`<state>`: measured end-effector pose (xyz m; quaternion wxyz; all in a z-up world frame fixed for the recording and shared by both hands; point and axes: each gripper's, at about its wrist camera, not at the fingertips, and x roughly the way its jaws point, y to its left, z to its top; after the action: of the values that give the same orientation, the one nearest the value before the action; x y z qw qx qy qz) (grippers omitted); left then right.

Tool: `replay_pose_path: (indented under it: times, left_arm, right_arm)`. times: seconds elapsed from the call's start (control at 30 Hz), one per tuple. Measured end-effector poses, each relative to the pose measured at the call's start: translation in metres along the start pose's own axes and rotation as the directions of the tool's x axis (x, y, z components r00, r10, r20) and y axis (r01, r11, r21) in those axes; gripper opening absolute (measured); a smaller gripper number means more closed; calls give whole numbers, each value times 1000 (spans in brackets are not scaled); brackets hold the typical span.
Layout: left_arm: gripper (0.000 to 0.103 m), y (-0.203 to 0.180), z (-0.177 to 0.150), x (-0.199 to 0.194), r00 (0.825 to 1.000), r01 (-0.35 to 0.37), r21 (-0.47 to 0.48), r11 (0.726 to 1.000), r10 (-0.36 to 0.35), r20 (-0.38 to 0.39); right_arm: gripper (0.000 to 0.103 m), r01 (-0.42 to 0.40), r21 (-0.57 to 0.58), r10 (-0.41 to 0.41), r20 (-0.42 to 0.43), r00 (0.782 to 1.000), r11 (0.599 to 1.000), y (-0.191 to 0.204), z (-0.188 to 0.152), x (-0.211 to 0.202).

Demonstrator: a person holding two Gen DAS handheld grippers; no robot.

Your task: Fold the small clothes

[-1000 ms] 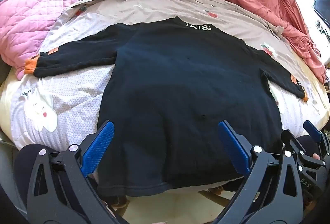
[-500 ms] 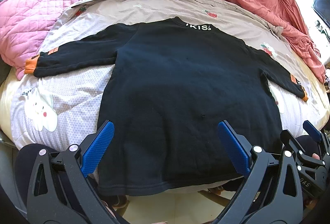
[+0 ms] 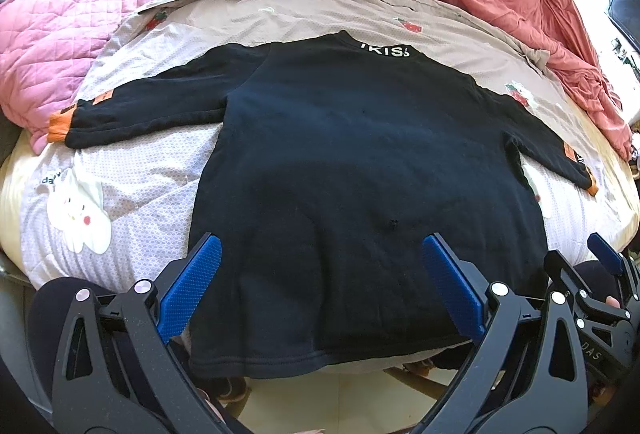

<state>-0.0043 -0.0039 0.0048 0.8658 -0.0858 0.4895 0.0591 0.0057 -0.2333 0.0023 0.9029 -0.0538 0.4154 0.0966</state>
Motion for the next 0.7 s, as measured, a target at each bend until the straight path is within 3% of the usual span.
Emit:
replay_pose_path:
  times: [0.7]
  left_arm:
    - [95,3,2,-1,1000,-5,3,1000,5,2]
  right_arm:
    - [99,1,0,-1,15,1000,1000,-3,0,-2]
